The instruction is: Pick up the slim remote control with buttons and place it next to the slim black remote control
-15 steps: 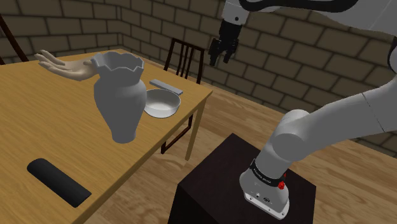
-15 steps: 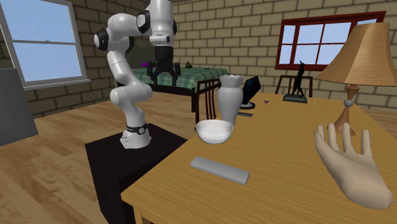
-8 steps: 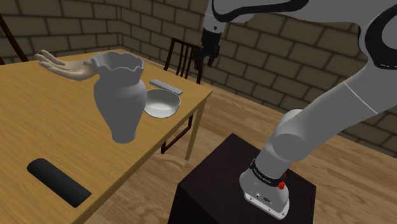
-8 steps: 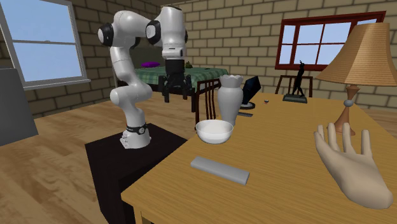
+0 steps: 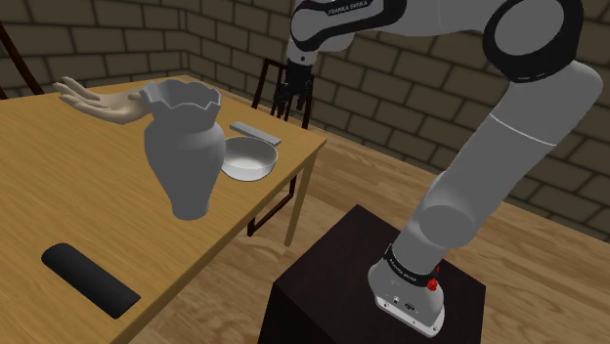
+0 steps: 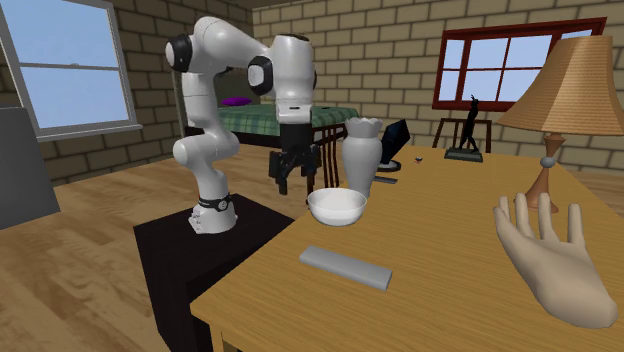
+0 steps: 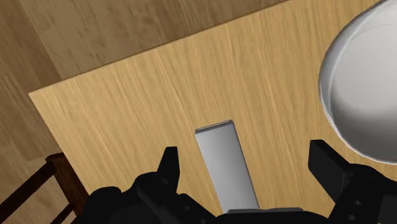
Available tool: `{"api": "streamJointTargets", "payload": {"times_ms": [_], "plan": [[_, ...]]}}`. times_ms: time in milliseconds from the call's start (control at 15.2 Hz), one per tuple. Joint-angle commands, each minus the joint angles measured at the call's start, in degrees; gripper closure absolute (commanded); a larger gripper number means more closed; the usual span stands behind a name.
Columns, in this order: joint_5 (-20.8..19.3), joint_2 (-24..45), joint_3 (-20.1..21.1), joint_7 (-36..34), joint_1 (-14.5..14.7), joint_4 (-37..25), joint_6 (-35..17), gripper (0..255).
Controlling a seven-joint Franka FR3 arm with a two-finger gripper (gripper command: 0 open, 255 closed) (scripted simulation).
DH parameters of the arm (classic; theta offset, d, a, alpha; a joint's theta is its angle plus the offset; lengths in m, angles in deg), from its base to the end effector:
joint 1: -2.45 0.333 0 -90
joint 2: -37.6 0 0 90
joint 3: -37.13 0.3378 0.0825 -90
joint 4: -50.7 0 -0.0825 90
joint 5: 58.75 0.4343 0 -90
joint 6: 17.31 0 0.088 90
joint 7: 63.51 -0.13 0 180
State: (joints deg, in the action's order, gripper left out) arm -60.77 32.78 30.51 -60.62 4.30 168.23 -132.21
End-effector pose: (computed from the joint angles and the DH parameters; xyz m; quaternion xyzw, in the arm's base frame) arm 0.5770 -0.0520 0.4581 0.9997 -0.0092 0.0181 0.0125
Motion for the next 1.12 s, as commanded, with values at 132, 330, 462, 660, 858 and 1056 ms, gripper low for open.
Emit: {"api": "streamJointTargets", "payload": {"times_ms": [132, 330, 462, 660, 858, 1056], "plan": [[1.94, 9.18, -0.21, 2.18, -0.02, -6.41, -2.07, 0], [3.42, 16.05, -0.11, 3.83, -0.35, -12.04, -2.75, 0], [4.34, 20.71, 0.09, 4.82, -0.67, -16.25, -2.82, 0], [5.56, 27.87, 0.55, 6.12, -1.25, -23.34, -2.34, 0], [6.27, 33.21, 0.98, 6.88, -1.72, -29.10, -1.51, 0], [6.38, 34.02, 1.05, 6.95, -1.72, -28.00, -3.43, 0]]}}
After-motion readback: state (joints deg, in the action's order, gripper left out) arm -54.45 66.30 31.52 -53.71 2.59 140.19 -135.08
